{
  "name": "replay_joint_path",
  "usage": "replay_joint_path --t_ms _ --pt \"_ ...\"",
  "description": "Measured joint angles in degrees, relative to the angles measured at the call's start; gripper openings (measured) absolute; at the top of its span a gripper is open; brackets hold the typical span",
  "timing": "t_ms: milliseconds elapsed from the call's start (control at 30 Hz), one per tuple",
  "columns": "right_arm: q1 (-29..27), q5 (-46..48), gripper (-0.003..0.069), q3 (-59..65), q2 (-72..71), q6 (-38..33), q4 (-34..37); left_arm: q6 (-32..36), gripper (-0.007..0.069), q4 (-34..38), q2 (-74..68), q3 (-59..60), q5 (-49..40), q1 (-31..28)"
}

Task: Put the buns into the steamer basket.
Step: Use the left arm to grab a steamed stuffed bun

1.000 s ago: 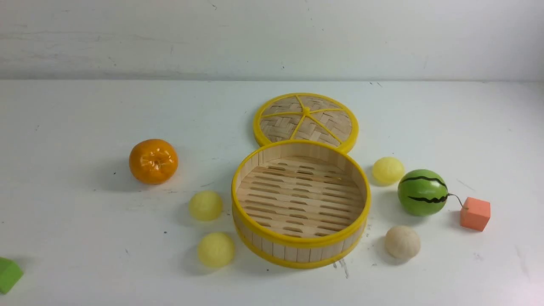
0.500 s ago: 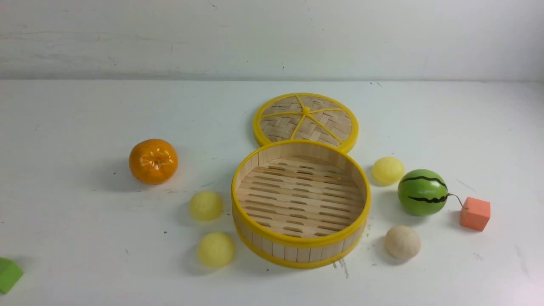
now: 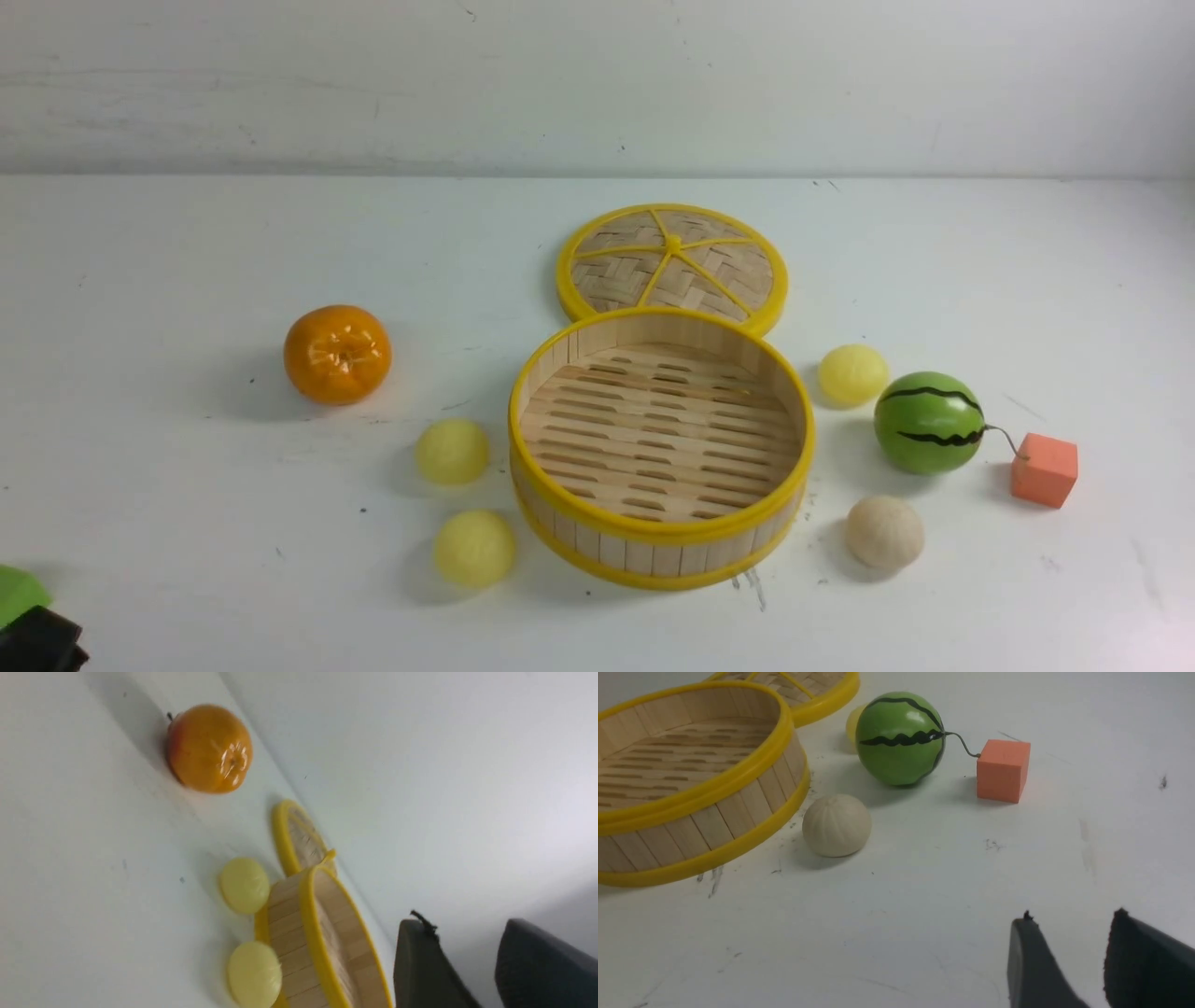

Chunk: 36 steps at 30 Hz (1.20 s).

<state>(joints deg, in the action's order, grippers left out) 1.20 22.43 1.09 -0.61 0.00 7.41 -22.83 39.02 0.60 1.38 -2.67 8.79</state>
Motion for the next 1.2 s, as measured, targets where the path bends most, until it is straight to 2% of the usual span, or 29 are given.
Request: replay_joint_path --t_ms 100,200,300,367,433,533,633,767,833,867,900,1033,1200 --pt "0.0 0.0 0.0239 0.0 0.0 0.0 0.0 0.41 0.0191 0.32 0.0 -3.02 -2.81 0.46" --pt "0.0 0.0 0.0239 0.0 0.0 0.0 0.0 4.06 0.0115 -0.7 -1.7 -9.55 -9.19 1.19" --pt "0.0 0.0 0.0239 0.0 0.0 0.0 0.0 9.9 0.001 -4.9 -11.17 -20.46 -21.01 1.25" --pt "0.0 0.0 0.0239 0.0 0.0 0.0 0.0 11.05 -0.0007 -6.72 -14.96 -24.01 -26.13 1.25" --pt "0.0 0.0 0.0239 0.0 0.0 0.0 0.0 12.75 -0.0013 -11.41 -26.53 -30.78 -37.87 1.25" --pt "0.0 0.0 0.0239 0.0 0.0 0.0 0.0 14.56 -0.0013 -17.39 -40.68 -37.59 -46.62 1.25" --pt "0.0 0.0 0.0239 0.0 0.0 0.0 0.0 16.36 -0.0013 -20.57 -52.87 -42.36 -48.0 1.25" --pt "0.0 0.0 0.0239 0.0 0.0 0.0 0.0 19.69 -0.0013 -20.61 -65.27 -47.44 -47.74 2.43" --pt "0.0 0.0 0.0239 0.0 0.0 0.0 0.0 21.12 -0.0013 -20.48 -72.68 -51.84 -47.22 7.95" --pt "0.0 0.0 0.0239 0.0 0.0 0.0 0.0 21.23 -0.0013 -20.48 -73.16 -52.2 -47.21 8.52" --pt "0.0 0.0 0.0239 0.0 0.0 0.0 0.0 21.34 -0.0013 -20.85 -76.28 -54.79 -46.74 12.84" --pt "0.0 0.0 0.0239 0.0 0.0 0.0 0.0 19.31 -0.0013 -25.07 -83.93 -62.75 -47.73 21.73" --pt "0.0 0.0 0.0239 0.0 0.0 0.0 0.0 15.96 -0.0013 -32.66 -93.15 -71.54 -49.73 23.61"
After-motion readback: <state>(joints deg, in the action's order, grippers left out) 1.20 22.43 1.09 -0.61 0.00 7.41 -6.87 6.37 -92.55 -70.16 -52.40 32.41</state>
